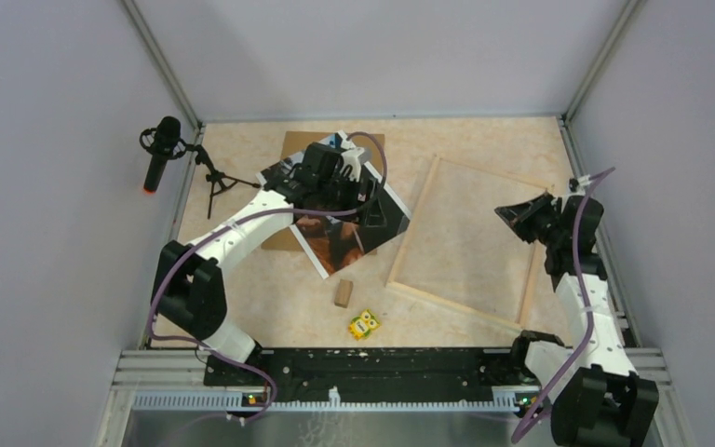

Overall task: Put the photo into the frame
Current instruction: Place the photo frame item in the photo frame.

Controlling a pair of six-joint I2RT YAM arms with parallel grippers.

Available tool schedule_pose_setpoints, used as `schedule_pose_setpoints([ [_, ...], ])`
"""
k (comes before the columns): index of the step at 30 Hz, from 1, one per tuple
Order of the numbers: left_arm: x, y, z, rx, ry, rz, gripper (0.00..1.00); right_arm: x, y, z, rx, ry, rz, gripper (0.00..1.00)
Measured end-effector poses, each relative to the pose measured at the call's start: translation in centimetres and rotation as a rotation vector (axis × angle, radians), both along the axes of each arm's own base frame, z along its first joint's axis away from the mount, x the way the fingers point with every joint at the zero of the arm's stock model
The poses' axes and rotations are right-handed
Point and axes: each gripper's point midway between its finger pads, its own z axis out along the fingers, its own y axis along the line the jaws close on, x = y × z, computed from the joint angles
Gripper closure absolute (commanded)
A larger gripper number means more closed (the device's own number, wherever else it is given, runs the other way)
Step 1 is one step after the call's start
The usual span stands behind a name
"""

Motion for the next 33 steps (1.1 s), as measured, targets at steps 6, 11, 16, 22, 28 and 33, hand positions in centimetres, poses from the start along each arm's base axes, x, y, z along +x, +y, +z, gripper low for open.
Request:
schedule_pose_setpoints([
  [6,-1.5,-0.1,-1.5,-0.016,0.048,-0.046,0.17,-2.2,-1.8,-4.7,-0.02,0.052,-0.1,1.0],
  [11,-1.9,-0.1,-2.3,-0.021,0.059,-0.06,0.17,-3.0,-2.7,-5.2,-0.071,0.043,-0.134,1.0],
  [16,-2.4,0.0,-3.0,-0.02,0.074,-0.066,0.17,-3.2,-3.4,-5.0,-0.116,0.024,-0.155,1.0],
  [22,-2.3,0.0,-3.1,-0.024,0.071,-0.066,0.17,-3.7,-4.2,-5.7,-0.145,0.048,-0.176,1.0],
  [28,-2.4,-0.1,-3.1,-0.041,0.07,-0.076,0.17,-4.0,-4.8,-6.8,-0.182,0.085,-0.169,1.0],
  [33,-2.5,-0.1,-3.3,-0.044,0.074,-0.08,0.17,-4.0,-5.0,-7.8,-0.176,0.119,-0.152,1.0],
])
